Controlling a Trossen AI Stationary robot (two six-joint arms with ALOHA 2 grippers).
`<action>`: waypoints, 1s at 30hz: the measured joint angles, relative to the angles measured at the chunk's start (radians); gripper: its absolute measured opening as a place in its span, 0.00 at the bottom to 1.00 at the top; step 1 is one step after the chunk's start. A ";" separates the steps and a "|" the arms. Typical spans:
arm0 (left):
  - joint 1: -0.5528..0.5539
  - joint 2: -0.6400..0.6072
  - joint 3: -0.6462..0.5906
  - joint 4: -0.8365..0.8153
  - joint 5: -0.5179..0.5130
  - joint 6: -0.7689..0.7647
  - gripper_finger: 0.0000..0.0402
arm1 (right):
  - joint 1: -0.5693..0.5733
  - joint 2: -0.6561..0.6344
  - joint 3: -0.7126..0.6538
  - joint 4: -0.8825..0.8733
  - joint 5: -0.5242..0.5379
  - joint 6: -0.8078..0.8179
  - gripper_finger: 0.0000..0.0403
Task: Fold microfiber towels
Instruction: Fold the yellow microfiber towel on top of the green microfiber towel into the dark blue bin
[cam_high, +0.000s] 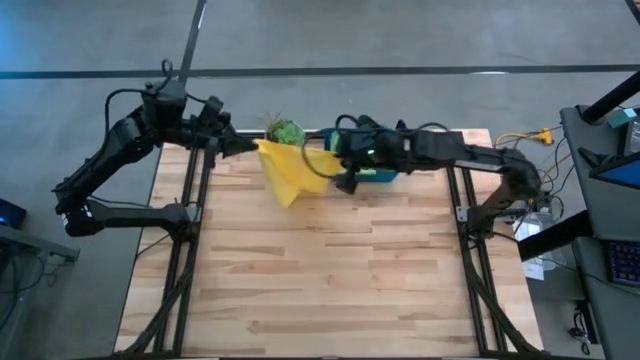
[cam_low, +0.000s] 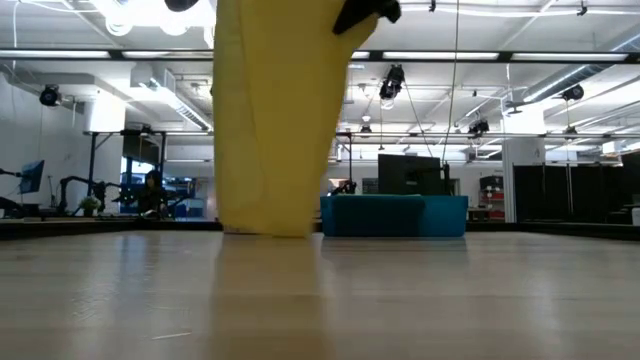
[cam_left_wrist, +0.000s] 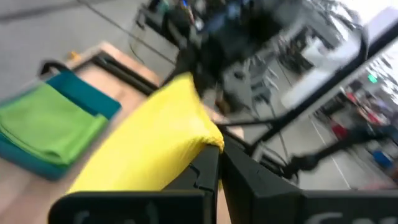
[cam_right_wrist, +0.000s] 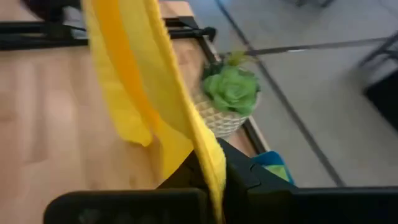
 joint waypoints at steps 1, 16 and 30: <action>0.000 0.000 0.000 -0.021 0.024 0.008 0.00 | -0.003 -0.022 0.000 -0.022 -0.033 0.000 0.02; -0.133 0.033 -0.001 -0.351 -0.002 0.224 0.00 | 0.089 -0.133 0.001 -0.247 -0.208 0.133 0.02; -0.699 0.080 -0.001 -0.357 -0.573 0.245 0.00 | 0.359 -0.130 0.001 -0.254 -0.146 0.375 0.02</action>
